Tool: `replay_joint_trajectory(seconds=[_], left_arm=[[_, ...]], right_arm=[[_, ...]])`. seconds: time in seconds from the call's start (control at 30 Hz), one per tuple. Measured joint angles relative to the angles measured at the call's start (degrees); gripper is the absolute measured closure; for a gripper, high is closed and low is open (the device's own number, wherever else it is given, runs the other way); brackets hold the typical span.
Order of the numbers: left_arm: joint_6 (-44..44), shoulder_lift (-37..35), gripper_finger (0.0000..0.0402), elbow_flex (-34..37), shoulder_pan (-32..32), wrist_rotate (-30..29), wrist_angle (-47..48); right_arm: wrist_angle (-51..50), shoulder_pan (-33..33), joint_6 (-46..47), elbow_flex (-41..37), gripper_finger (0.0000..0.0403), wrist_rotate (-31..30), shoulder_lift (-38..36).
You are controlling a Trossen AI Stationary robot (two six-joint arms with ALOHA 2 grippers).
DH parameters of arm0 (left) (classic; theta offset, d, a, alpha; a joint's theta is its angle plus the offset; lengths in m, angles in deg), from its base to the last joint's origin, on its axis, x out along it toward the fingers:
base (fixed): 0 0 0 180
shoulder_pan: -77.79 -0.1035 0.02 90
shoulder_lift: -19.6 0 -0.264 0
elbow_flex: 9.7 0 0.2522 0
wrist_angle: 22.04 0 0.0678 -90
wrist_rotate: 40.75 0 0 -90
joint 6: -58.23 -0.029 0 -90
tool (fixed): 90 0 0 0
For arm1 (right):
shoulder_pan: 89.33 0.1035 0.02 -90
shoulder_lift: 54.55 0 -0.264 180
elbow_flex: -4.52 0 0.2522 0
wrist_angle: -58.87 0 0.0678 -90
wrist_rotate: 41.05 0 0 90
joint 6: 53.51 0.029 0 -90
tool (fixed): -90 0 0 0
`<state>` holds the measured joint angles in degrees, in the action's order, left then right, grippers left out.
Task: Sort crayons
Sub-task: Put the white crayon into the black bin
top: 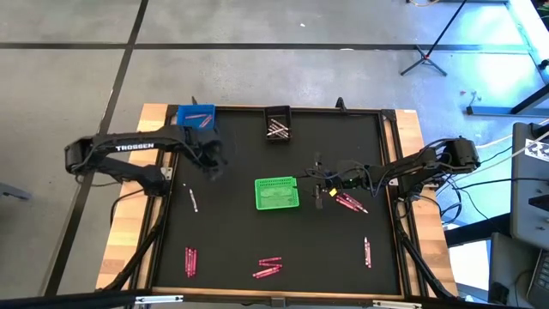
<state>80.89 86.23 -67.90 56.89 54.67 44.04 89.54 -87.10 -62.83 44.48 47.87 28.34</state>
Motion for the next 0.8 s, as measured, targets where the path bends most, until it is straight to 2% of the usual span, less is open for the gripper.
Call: replay_joint_trajectory(seconds=[0.27, 0.5, 0.8], left_arm=[[16.2, 0.0, 0.0306, 5.3, 10.9, 2.0, 1.4], [25.7, 0.0, 0.0306, 7.3, 16.4, 2.7, 1.1], [43.1, 0.1, 0.0306, 11.6, 22.6, 3.4, 1.3]], right_arm=[[0.0, 0.0, 0.3, 0.0, 0.0253, 1.2, 0.0], [0.0, 0.0, 0.3, 0.0, 0.0253, 1.2, 0.0], [0.0, 0.0, 0.3, 0.0, 0.0253, 1.3, 0.0]])
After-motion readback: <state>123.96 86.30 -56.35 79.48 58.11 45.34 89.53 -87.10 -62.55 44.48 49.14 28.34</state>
